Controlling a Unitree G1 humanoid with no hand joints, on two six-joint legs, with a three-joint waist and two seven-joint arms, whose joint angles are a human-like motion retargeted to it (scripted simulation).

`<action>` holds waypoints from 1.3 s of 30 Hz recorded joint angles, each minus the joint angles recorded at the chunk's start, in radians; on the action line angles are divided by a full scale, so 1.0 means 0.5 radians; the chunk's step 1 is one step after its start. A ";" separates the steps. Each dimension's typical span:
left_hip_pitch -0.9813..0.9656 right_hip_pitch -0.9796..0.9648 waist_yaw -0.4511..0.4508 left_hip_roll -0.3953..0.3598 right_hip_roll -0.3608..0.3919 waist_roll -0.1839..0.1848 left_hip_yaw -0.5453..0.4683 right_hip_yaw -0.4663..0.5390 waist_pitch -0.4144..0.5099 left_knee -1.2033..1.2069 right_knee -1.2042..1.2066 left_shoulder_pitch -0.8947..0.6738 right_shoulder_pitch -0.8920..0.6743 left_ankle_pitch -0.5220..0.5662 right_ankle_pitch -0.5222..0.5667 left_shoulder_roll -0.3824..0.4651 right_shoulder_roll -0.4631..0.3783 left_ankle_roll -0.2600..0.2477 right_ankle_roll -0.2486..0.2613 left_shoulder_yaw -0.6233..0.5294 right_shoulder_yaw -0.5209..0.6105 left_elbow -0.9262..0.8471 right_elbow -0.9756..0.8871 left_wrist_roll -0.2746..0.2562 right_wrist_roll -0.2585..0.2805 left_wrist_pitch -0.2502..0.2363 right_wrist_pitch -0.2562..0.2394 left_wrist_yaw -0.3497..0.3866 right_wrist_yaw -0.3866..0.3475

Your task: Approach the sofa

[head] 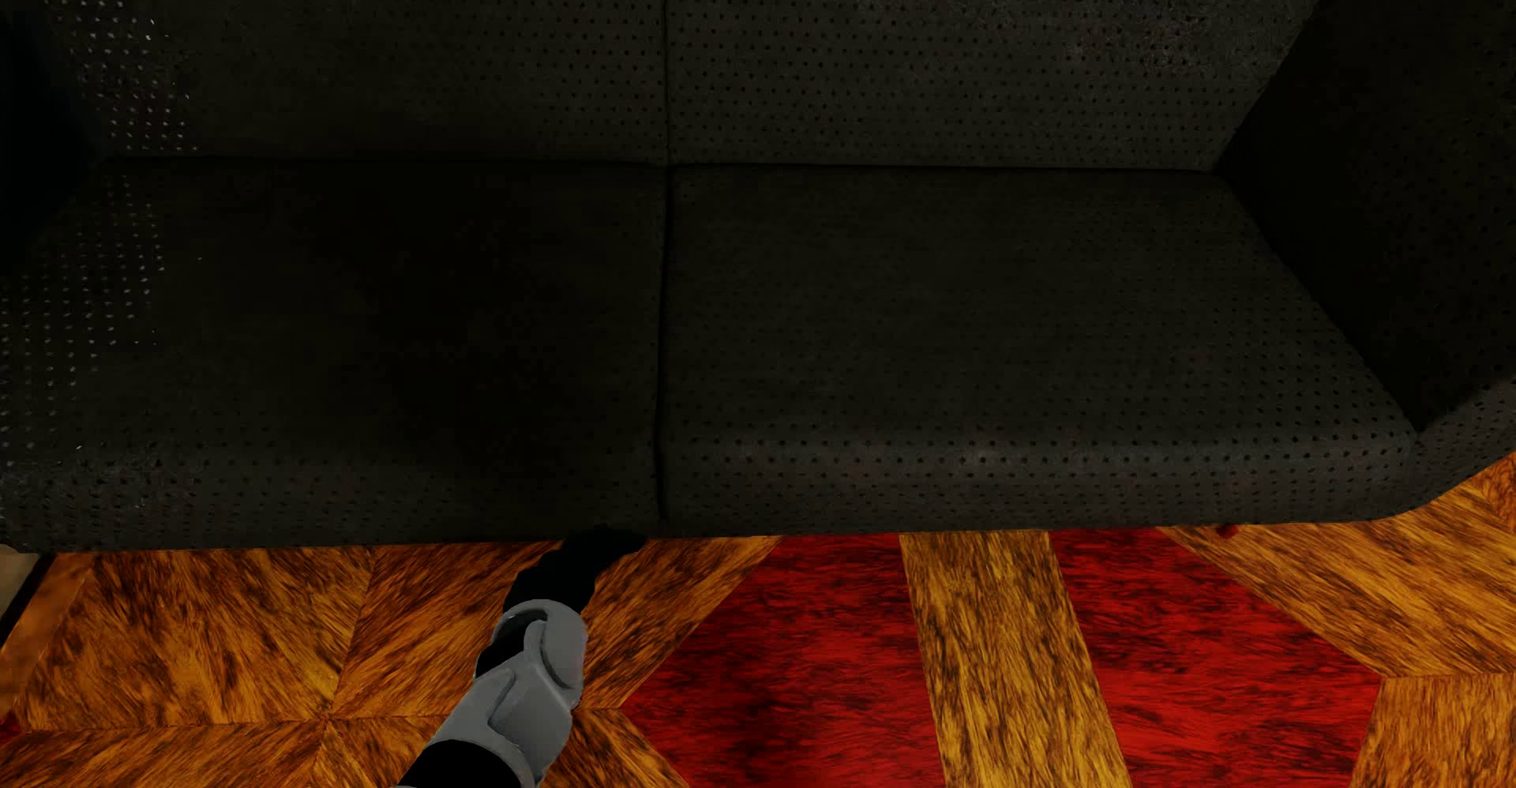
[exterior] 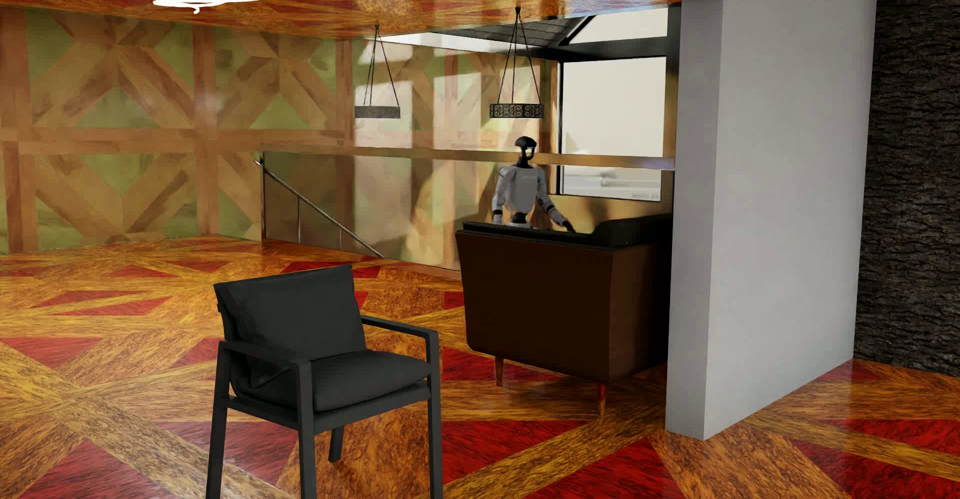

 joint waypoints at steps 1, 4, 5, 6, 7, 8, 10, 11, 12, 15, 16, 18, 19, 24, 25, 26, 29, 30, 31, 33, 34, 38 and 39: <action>0.007 0.019 0.002 0.022 0.022 0.006 0.007 -0.008 -0.008 -0.009 -0.046 0.062 -0.053 -0.006 0.016 -0.015 -0.013 -0.009 0.009 0.049 0.019 -0.022 -0.028 -0.026 -0.020 0.002 -0.002 0.026 0.004; 0.066 0.073 0.027 0.101 0.103 0.038 0.070 0.008 -0.034 -0.068 -0.173 0.273 -0.202 -0.018 0.058 -0.084 -0.037 -0.033 0.081 0.127 0.055 0.091 -0.213 -0.119 -0.027 0.051 -0.082 0.009 -0.075; 0.091 0.094 0.034 0.128 0.138 0.050 0.100 0.034 -0.043 -0.086 -0.218 0.342 -0.244 -0.022 0.071 -0.097 -0.025 -0.043 0.072 0.111 0.053 0.193 -0.283 -0.130 0.000 0.101 -0.126 -0.048 -0.138; 0.117 0.117 0.039 0.153 0.172 0.061 0.131 0.062 -0.052 -0.101 -0.262 0.427 -0.300 -0.026 0.086 -0.111 0.008 -0.051 0.057 0.087 0.060 0.294 -0.322 -0.135 0.035 0.165 -0.157 -0.121 -0.211; 0.143 0.140 0.041 0.174 0.200 0.073 0.160 0.087 -0.058 -0.115 -0.301 0.494 -0.328 -0.030 0.101 -0.132 0.019 -0.059 0.046 0.063 0.078 0.426 -0.371 -0.139 0.063 0.224 -0.190 -0.191 -0.230; 0.166 0.158 0.041 0.191 0.221 0.085 0.185 0.107 -0.062 -0.127 -0.327 0.564 -0.357 -0.034 0.109 -0.163 0.021 -0.066 0.041 0.026 0.098 0.544 -0.401 -0.138 0.073 0.302 -0.222 -0.273 -0.229; 0.196 0.176 0.044 0.219 0.250 0.108 0.221 0.136 -0.065 -0.131 -0.345 0.704 -0.383 -0.048 0.108 -0.219 0.033 -0.079 0.038 0.000 0.162 0.713 -0.456 -0.167 0.081 0.413 -0.278 -0.421 -0.207; 0.207 0.178 0.049 0.230 0.260 0.119 0.236 0.150 -0.065 -0.130 -0.344 0.783 -0.389 -0.055 0.104 -0.237 0.037 -0.084 0.037 0.014 0.189 0.715 -0.468 -0.189 0.084 0.420 -0.287 -0.439 -0.199; 0.218 0.182 0.055 0.239 0.269 0.129 0.247 0.159 -0.063 -0.130 -0.341 0.864 -0.385 -0.062 0.099 -0.233 0.042 -0.090 0.035 -0.040 0.207 0.691 -0.461 -0.146 0.093 0.375 -0.285 -0.465 -0.190; 0.227 0.200 0.083 0.249 0.273 0.156 0.231 0.140 -0.051 -0.114 -0.324 1.032 -0.328 -0.078 0.073 -0.211 0.055 -0.100 0.032 -0.009 0.211 0.556 -0.356 -0.147 0.106 0.287 -0.208 -0.437 -0.186; 0.225 0.208 0.090 0.246 0.269 0.163 0.213 0.122 -0.046 -0.109 -0.318 1.043 -0.312 -0.080 0.064 -0.206 0.063 -0.102 0.031 0.020 0.179 0.526 -0.275 -0.156 0.102 0.288 -0.157 -0.407 -0.175; 0.212 0.225 0.096 0.231 0.249 0.173 0.157 0.069 -0.038 -0.101 -0.301 0.979 -0.285 -0.079 0.042 -0.185 0.088 -0.106 0.025 0.020 0.063 0.501 -0.101 -0.123 0.118 0.314 -0.025 -0.385 -0.161; 0.205 0.232 0.096 0.219 0.235 0.175 0.125 0.038 -0.034 -0.098 -0.290 0.918 -0.276 -0.077 0.030 -0.172 0.096 -0.106 0.023 0.011 0.005 0.490 -0.017 -0.099 0.124 0.327 0.038 -0.379 -0.154; 0.158 0.240 0.068 0.154 0.165 0.175 -0.008 -0.090 -0.020 -0.089 -0.240 0.569 -0.185 -0.065 -0.014 -0.092 0.116 -0.107 0.022 -0.007 -0.107 0.373 0.101 -0.021 0.090 0.226 0.059 -0.274 -0.086; 0.150 0.237 0.059 0.147 0.158 0.174 -0.019 -0.100 -0.017 -0.088 -0.238 0.519 -0.176 -0.063 -0.015 -0.086 0.120 -0.107 0.021 -0.003 -0.123 0.328 0.070 -0.018 0.087 0.195 0.035 -0.228 -0.095; 0.143 0.229 0.050 0.143 0.154 0.174 -0.022 -0.103 -0.015 -0.088 -0.234 0.479 -0.177 -0.060 -0.014 -0.081 0.123 -0.107 0.020 0.000 -0.134 0.283 0.036 -0.018 0.083 0.174 0.015 -0.193 -0.106; 0.129 0.193 0.033 0.148 0.159 0.177 0.002 -0.075 -0.008 -0.090 -0.228 0.402 -0.211 -0.055 -0.003 -0.070 0.109 -0.103 0.018 -0.018 -0.131 0.179 -0.079 -0.029 0.058 0.119 -0.050 -0.152 -0.125; 0.126 0.179 0.030 0.155 0.166 0.179 0.020 -0.057 -0.006 -0.091 -0.229 0.384 -0.228 -0.054 0.004 -0.065 0.100 -0.103 0.018 -0.039 -0.123 0.167 -0.122 -0.021 0.049 0.115 -0.070 -0.152 -0.134; 0.126 0.164 0.028 0.162 0.173 0.181 0.044 -0.033 -0.003 -0.095 -0.230 0.372 -0.244 -0.054 0.011 -0.063 0.091 -0.101 0.019 -0.064 -0.115 0.168 -0.167 -0.014 0.042 0.115 -0.096 -0.159 -0.145; 0.122 0.122 0.024 0.180 0.191 0.185 0.102 0.027 0.005 -0.096 -0.222 0.365 -0.272 -0.055 0.024 -0.068 0.073 -0.098 0.023 -0.112 -0.094 0.196 -0.263 -0.012 0.039 0.121 -0.150 -0.174 -0.162; 0.121 0.095 0.021 0.191 0.203 0.187 0.141 0.067 0.009 -0.096 -0.212 0.374 -0.285 -0.057 0.031 -0.073 0.063 -0.097 0.025 -0.137 -0.079 0.224 -0.312 -0.015 0.041 0.125 -0.173 -0.178 -0.170; 0.119 -0.036 0.012 0.263 0.285 0.197 0.361 0.281 0.024 -0.088 -0.189 0.474 -0.345 -0.078 0.072 -0.081 0.053 -0.094 0.051 -0.297 0.015 0.346 -0.439 -0.008 0.068 0.155 -0.198 -0.265 -0.224; 0.126 -0.074 0.011 0.289 0.319 0.200 0.442 0.357 0.028 -0.088 -0.188 0.509 -0.336 -0.087 0.084 -0.080 0.035 -0.094 0.065 -0.345 0.027 0.386 -0.454 -0.012 0.080 0.157 -0.225 -0.289 -0.214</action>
